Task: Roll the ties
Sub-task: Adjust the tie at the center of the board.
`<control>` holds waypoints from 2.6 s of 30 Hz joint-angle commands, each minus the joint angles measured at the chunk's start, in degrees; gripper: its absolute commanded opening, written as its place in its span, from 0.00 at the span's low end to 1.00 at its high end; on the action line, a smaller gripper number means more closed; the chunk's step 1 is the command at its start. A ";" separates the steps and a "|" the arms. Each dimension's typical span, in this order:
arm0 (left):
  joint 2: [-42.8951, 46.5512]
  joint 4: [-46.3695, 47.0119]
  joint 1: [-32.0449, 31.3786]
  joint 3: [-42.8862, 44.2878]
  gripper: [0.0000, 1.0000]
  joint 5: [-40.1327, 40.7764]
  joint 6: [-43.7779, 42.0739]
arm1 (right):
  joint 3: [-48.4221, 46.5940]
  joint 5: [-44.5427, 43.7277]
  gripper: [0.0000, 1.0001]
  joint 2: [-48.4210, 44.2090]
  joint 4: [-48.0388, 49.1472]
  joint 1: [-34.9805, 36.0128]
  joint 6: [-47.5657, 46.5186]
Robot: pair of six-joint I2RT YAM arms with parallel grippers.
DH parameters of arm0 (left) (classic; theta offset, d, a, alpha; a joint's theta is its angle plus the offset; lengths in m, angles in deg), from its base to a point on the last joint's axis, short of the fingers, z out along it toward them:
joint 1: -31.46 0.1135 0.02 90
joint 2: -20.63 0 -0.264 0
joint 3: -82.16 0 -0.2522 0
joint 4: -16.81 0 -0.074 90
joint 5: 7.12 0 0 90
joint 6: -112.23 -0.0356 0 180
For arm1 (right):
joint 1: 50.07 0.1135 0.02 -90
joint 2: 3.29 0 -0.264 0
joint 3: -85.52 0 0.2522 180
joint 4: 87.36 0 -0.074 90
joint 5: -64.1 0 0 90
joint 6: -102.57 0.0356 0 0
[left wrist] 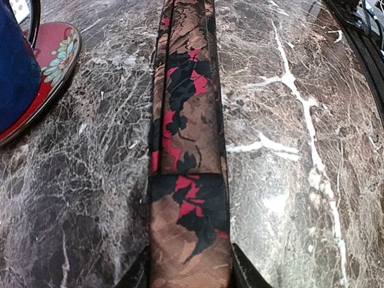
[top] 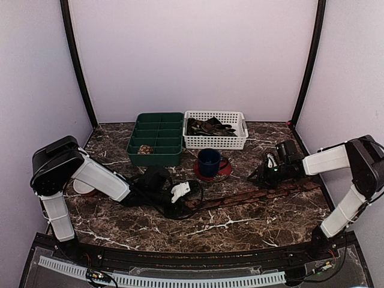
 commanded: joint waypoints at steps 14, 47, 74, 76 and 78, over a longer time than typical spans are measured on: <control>-1.39 -4.08 -0.48 0.13 0.35 -6.41 -1.67 | 13.48 -5.19 0.35 -10.54 -7.60 -7.78 -1.95; -2.00 -3.96 -1.10 -2.75 0.37 -6.26 -6.68 | -5.67 3.41 0.40 9.85 19.05 32.39 15.23; 9.30 12.06 -0.05 -16.80 0.65 -0.70 0.44 | -5.85 -1.43 0.00 18.05 14.78 34.56 12.00; 9.23 15.69 0.04 -18.84 0.65 -0.59 1.50 | -5.53 -1.52 0.00 18.20 14.81 34.48 12.05; 8.85 17.42 0.04 -19.32 0.64 -0.20 2.34 | -5.19 -1.63 0.00 18.26 14.65 34.47 12.05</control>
